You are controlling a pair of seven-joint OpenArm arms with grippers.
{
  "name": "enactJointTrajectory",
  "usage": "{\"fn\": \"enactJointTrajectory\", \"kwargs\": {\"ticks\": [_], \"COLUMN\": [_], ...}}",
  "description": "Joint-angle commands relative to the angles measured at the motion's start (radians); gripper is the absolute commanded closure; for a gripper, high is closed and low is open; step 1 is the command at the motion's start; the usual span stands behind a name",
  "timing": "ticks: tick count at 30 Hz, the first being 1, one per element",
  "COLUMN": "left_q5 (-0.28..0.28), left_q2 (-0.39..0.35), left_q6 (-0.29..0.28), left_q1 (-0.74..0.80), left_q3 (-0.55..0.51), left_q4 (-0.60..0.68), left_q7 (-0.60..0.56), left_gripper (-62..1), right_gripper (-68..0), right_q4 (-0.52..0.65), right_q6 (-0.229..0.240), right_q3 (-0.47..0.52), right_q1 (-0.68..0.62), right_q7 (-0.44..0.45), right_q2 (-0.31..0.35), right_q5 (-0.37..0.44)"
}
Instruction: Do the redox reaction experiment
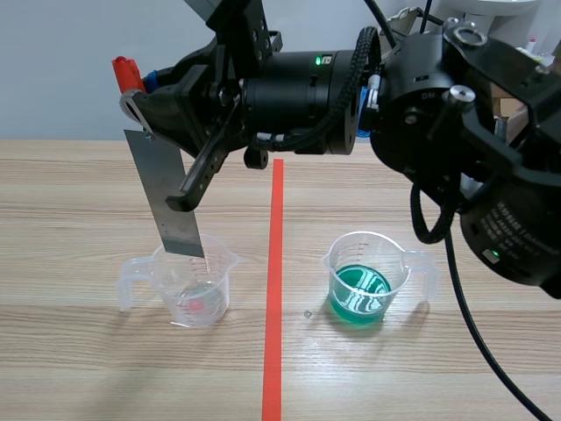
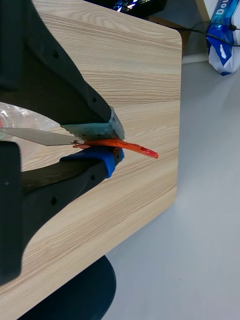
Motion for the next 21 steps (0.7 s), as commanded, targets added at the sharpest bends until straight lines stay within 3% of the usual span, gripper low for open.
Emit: {"fn": "enactJointTrajectory", "kwargs": {"ticks": [1, 15, 21], "left_q5": [-0.007, -0.007, -0.007], "left_q2": [0.005, 0.005, 0.005], "left_q6": [0.000, 0.000, 0.000], "left_q1": [0.000, -0.002, -0.002], "left_q3": [-0.012, -0.012, -0.012], "left_q4": [0.002, 0.002, 0.002], "left_q7": [-0.051, -0.051, -0.051], "left_gripper": [-59.5, -59.5, -59.5], "right_gripper": [-0.6, -0.7, -0.7], "right_q4": [0.016, 0.012, -0.029], "right_q6": [-0.004, -0.004, -0.004], "right_q3": [0.000, -0.002, -0.024], "right_q1": [0.017, 0.014, 0.014], "right_q7": [0.019, 0.023, 0.065], "right_q2": [-0.001, -0.001, -0.002], "right_q5": [0.014, -0.008, -0.014]}}
